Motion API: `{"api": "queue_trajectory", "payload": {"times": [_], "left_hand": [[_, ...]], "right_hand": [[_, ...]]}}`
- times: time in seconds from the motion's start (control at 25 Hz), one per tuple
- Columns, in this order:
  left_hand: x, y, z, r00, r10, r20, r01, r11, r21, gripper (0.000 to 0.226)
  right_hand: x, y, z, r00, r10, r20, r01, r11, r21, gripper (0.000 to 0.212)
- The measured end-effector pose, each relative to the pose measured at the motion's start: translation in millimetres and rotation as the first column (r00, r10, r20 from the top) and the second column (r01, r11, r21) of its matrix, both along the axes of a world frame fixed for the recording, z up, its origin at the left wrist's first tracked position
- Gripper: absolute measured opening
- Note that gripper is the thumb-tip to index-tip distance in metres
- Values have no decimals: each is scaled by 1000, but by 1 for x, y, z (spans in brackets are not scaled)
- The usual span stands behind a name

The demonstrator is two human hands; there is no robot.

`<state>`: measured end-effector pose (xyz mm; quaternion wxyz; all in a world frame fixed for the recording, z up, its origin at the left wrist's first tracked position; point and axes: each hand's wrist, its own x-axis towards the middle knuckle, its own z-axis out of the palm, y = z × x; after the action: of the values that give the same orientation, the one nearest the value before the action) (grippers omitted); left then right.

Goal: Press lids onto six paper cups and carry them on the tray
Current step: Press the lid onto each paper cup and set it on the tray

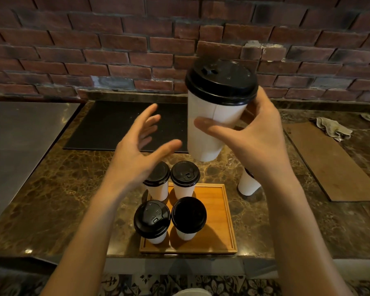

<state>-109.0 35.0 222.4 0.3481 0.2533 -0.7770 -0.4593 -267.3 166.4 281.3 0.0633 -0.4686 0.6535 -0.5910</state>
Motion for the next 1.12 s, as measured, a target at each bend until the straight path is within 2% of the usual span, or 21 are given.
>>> {"api": "queue_trajectory", "payload": {"times": [0.2, 0.36, 0.48, 0.6, 0.72, 0.88, 0.96, 1.12], "left_hand": [[29, -24, -59, 947, 311, 82, -310, 950, -24, 70], [53, -33, -122, 881, 438, 181, -436, 899, -53, 61], [64, -30, -166, 831, 494, 255, -485, 868, -101, 56], [71, -25, -207, 798, 480, 365, -460, 876, -148, 55], [76, -19, -240, 740, 405, 537, -380, 910, -163, 56], [79, -10, -270, 573, 325, 752, -234, 945, -230, 59], [80, -7, -275, 514, 341, 787, -191, 940, -283, 59], [81, 1, -274, 474, 381, 794, -156, 924, -350, 63]], "right_hand": [[-17, 13, -35, 996, -83, 20, 83, 996, 15, 86], [-26, 27, -82, 982, -161, 97, 154, 985, 73, 96], [-29, 35, -124, 959, -213, 187, 188, 972, 139, 92], [-28, 42, -164, 935, -243, 258, 197, 962, 191, 90], [-24, 50, -201, 909, -275, 314, 202, 948, 244, 94], [-17, 56, -240, 889, -284, 359, 169, 932, 319, 93], [-13, 59, -252, 882, -295, 367, 166, 924, 343, 91], [-5, 62, -265, 875, -305, 377, 164, 918, 362, 87]]}}
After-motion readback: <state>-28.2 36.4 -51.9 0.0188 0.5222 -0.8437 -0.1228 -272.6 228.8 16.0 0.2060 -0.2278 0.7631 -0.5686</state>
